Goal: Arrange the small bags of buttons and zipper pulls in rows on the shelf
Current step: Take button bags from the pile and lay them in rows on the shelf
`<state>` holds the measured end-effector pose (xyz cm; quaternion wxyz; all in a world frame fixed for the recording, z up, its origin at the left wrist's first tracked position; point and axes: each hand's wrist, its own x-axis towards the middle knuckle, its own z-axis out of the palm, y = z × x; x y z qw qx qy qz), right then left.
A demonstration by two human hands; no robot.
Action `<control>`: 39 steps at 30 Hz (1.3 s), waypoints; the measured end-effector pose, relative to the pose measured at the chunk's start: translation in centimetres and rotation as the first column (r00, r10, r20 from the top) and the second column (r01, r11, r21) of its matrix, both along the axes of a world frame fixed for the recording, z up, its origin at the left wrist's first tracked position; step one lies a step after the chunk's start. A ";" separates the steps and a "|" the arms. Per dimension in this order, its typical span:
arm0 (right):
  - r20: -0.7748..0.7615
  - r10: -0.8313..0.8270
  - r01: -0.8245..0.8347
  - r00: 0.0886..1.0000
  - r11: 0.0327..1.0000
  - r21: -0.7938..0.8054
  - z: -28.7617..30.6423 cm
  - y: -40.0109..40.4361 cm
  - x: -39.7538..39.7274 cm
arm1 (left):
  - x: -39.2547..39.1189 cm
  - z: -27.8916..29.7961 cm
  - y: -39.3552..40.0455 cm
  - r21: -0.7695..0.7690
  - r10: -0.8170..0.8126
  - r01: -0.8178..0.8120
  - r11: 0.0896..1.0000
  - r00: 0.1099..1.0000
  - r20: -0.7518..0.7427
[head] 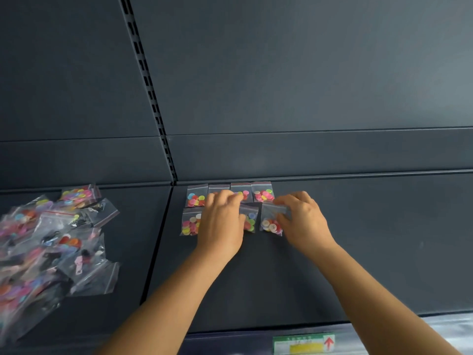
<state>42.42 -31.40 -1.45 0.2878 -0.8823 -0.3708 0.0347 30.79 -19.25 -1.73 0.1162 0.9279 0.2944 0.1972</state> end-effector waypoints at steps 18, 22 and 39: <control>0.067 0.175 -0.169 0.982 0.983 -0.077 -1.2 0.7 -1.1 | -0.6 -1.9 -0.7 0.039 -0.173 0.179 0.983 0.977 -0.126; 0.050 0.160 -0.155 0.986 0.984 -0.092 -1.2 0.5 -1.1 | -0.3 -2.0 -0.7 0.033 -0.152 0.157 0.987 0.981 -0.120; 0.102 0.246 -0.232 0.964 0.964 -0.131 -0.3 1.3 -1.3 | -0.6 -0.9 -1.3 0.062 -0.059 0.068 0.996 0.988 -0.140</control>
